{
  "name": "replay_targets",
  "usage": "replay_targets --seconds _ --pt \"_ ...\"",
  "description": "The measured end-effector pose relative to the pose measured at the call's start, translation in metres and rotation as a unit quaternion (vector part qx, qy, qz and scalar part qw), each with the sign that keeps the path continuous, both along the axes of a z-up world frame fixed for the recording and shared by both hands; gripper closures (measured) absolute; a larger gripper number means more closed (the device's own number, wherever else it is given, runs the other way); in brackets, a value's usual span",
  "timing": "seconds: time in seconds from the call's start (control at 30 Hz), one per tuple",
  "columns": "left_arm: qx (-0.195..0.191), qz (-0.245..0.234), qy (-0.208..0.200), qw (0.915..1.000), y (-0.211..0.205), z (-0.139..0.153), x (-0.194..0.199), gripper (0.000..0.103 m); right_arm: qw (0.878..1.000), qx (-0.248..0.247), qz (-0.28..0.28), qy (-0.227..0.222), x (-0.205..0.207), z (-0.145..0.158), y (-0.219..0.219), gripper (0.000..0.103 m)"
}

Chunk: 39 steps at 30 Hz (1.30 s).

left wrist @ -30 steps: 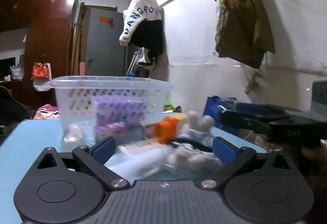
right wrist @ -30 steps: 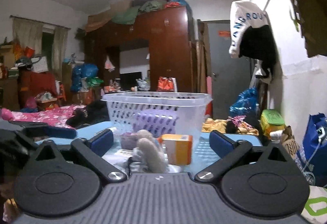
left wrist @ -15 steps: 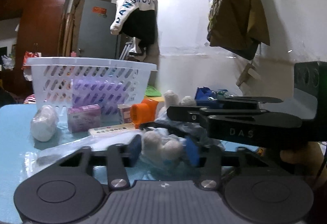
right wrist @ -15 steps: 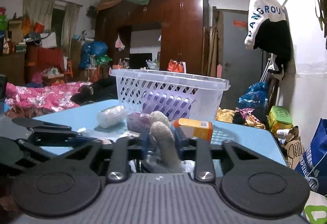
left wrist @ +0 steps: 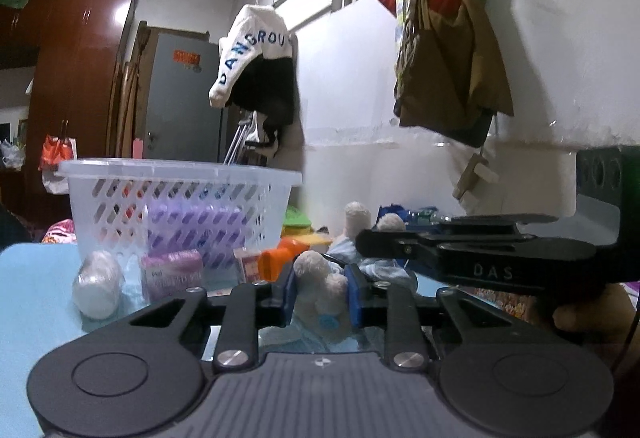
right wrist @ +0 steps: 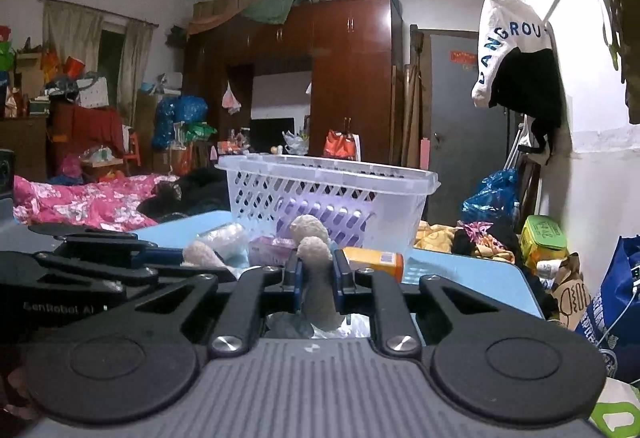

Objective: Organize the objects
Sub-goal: 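Grasp the white glove with both grippers and lift it, then lower the white glove into the basket and open both grippers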

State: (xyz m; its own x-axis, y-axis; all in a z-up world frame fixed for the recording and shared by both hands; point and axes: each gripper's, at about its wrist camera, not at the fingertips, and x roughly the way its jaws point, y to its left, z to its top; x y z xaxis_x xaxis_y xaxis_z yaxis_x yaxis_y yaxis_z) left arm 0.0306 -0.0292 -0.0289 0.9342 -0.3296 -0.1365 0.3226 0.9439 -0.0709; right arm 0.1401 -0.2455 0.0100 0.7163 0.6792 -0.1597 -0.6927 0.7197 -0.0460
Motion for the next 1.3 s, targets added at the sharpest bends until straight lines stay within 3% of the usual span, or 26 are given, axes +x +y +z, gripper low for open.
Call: replay_targets --seconds 0.33,0.63,0.8,0.87,1.07,1.13,1.17,1.23,1.27,1.3 --pt "-0.014 0.012 -0.041 0.9990 0.022 0.034 0.003 0.078 0.999 0.025 0.020 0.002 0.006 0.021 0.013 0.087" --pt "-0.012 0.064 -0.065 0.9957 0.065 0.115 0.068 0.079 0.999 0.037 0.013 -0.002 0.062 0.089 0.071 0.087" --pt "-0.012 0.108 -0.024 0.9938 0.102 0.149 0.141 0.081 0.998 0.045 -0.011 0.034 0.119 0.107 0.123 0.087" --pt "-0.026 0.113 0.008 0.9932 0.119 0.150 0.166 0.082 0.997 0.038 -0.021 0.058 0.138 0.098 0.141 0.087" --pt "-0.018 0.145 0.036 0.9887 0.134 0.134 0.195 0.081 0.993 0.032 -0.027 0.108 0.164 0.067 0.164 0.086" --pt "-0.016 0.150 0.043 0.9877 0.136 0.129 0.198 0.073 0.993 0.022 -0.033 0.112 0.164 0.061 0.165 0.072" --pt "-0.010 0.149 0.048 0.9876 0.135 0.126 0.199 0.057 0.993 0.017 -0.040 0.111 0.163 0.058 0.163 0.056" --pt "-0.002 0.171 0.047 0.9842 0.137 0.124 0.196 0.034 0.992 0.008 -0.063 0.107 0.160 0.058 0.156 0.039" --pt "-0.003 0.180 0.042 0.9828 0.138 0.125 0.193 0.017 0.992 0.010 -0.071 0.101 0.158 0.059 0.148 0.021" --pt "-0.006 0.186 0.032 0.9820 0.140 0.127 0.188 0.013 0.992 0.016 -0.076 0.097 0.156 0.061 0.141 0.005"
